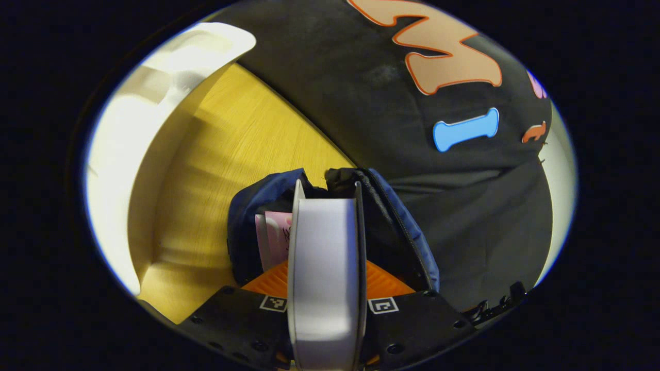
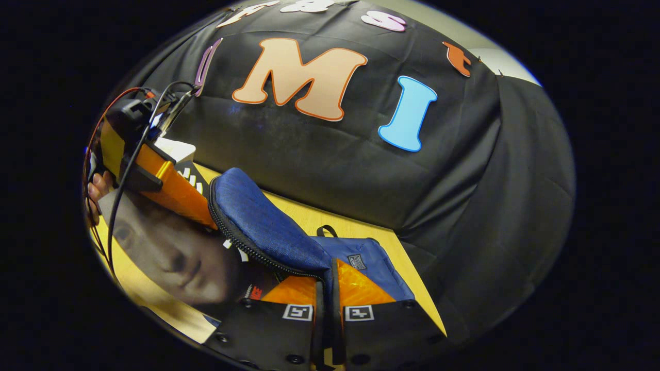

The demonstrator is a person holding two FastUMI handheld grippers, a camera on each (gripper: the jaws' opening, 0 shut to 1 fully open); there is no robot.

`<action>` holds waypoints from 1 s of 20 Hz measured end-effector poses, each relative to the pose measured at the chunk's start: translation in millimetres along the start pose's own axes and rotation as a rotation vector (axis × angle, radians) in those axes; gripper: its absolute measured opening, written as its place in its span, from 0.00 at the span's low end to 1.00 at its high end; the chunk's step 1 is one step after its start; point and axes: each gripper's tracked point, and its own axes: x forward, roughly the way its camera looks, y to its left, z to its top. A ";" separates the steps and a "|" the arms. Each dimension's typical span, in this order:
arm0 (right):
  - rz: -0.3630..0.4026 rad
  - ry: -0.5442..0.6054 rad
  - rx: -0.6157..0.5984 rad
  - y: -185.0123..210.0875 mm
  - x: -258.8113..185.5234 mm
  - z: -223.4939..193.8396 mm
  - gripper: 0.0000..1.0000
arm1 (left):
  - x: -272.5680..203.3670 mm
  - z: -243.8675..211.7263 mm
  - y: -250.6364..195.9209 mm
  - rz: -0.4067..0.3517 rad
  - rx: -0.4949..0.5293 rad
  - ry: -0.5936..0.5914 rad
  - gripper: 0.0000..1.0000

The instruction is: Open the schoolbag, grab two books from the bookshelf and put them into the schoolbag.

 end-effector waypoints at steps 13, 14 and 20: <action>0.027 -0.028 0.025 9.6 0.1 4.5 0.09 | 62.9 -5.1 -4.5 -0.060 -0.105 -0.055 0.39; 0.028 -0.030 0.026 10.7 1.2 4.0 0.09 | 67.0 -4.5 -4.7 -0.066 -0.106 -0.059 0.41; 0.031 -0.035 0.045 16.1 -1.9 2.8 0.09 | 92.1 -8.1 -5.6 -0.106 -0.126 -0.050 0.39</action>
